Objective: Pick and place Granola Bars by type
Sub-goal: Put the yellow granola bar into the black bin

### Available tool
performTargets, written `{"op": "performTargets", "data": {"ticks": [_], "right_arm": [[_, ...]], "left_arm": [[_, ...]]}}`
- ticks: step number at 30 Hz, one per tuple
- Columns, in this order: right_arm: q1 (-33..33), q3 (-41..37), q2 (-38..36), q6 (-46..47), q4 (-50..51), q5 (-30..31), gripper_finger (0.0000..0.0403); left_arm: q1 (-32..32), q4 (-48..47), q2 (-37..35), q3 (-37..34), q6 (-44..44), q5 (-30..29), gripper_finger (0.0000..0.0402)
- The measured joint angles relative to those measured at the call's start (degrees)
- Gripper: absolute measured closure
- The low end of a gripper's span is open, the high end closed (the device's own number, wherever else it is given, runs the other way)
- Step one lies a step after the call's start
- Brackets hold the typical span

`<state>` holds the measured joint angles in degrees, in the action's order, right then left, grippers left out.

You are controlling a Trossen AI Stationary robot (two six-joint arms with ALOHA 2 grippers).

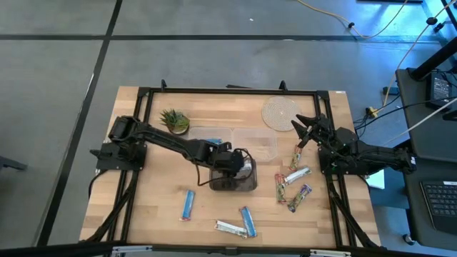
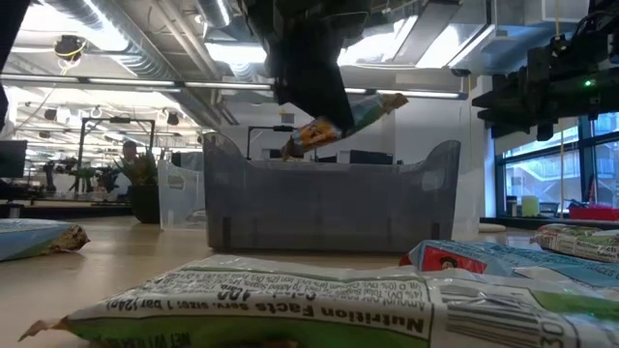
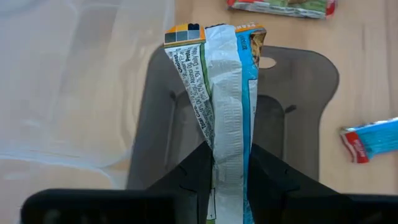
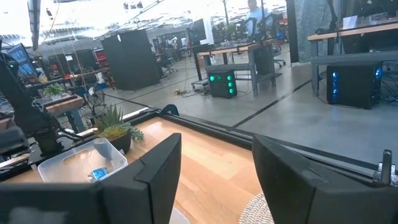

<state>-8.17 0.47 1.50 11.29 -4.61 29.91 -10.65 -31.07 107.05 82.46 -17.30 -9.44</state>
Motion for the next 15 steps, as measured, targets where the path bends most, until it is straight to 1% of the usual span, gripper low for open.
{"op": "performTargets", "data": {"ticks": [7, 15], "right_arm": [[0.00, 0.00, 0.00, 0.04, -0.01, -0.02, 0.0202], [-0.02, 0.00, 0.00, 0.01, 0.00, -0.02, 0.0202]], "left_arm": [[0.30, 0.00, 0.25, 0.00, 0.04, 0.12, 0.0324], [0.25, -0.78, 0.23, -1.42, -1.45, 0.13, 0.0314]]}}
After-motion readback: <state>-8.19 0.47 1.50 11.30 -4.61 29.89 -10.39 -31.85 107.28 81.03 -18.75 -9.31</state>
